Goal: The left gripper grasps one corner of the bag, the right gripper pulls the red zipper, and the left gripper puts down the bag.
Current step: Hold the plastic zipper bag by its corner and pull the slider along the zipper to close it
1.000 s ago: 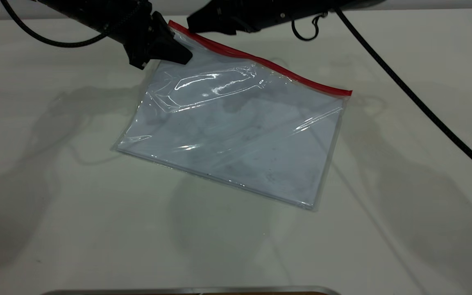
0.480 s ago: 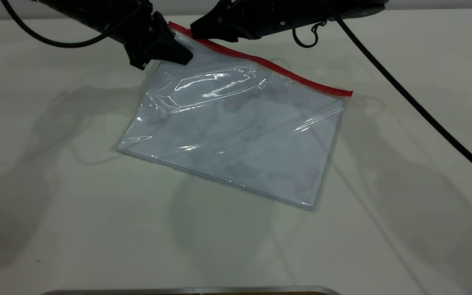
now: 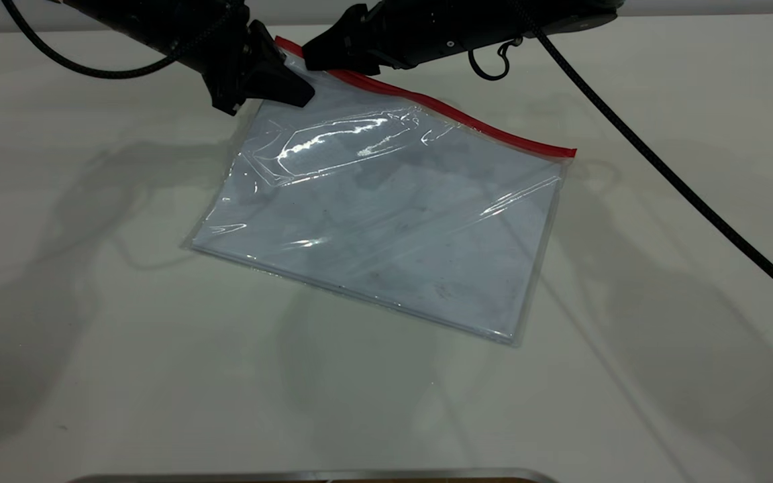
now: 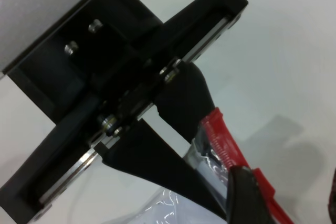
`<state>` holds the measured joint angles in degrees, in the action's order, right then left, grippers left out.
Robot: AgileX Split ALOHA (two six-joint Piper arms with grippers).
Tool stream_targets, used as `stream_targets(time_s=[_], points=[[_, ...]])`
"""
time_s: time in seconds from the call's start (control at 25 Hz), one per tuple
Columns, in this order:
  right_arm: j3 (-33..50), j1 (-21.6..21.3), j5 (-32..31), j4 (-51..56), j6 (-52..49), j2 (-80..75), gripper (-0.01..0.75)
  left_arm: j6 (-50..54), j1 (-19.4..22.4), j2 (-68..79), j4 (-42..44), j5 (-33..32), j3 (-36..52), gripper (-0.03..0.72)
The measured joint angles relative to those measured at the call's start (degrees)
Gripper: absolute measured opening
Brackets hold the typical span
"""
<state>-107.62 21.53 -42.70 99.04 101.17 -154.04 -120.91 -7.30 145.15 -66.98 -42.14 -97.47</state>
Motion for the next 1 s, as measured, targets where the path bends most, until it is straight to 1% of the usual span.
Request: stream_targets(time_s=[0.04, 0.12, 0.28, 0.36, 0.4, 0.76, 1.0], points=[[0.0, 0.1, 0.0, 0.1, 0.0, 0.0, 0.385, 0.1, 0.0, 0.0, 0.0, 0.1, 0.0, 0.055], [0.0, 0.2, -0.1, 0.1, 0.0, 0.0, 0.321, 0.7, 0.0, 0.0, 0.0, 0.4, 0.0, 0.055], [0.0, 0.2, -0.5, 0.3, 0.0, 0.0, 0.136, 3.3, -0.1, 0.0, 0.0, 0.9, 0.0, 0.055], [0.0, 0.2, -0.6, 0.2, 0.1, 0.0, 0.058, 3.8, -0.1, 0.0, 0.0, 0.9, 0.0, 0.055], [0.0, 0.2, -0.6, 0.2, 0.2, 0.0, 0.04, 3.9, -0.1, 0.0, 0.0, 0.9, 0.0, 0.055], [-0.4, -0.7, -2.0, -1.4, 0.5, 0.1, 0.033, 4.1, 0.3, -1.6, 0.6, 0.3, 0.2, 0.056], [-0.8, -2.0, -3.3, -2.4, 0.5, 0.7, 0.033, 2.5, 2.3, -2.7, -4.9, -3.3, 0.5, 0.056]])
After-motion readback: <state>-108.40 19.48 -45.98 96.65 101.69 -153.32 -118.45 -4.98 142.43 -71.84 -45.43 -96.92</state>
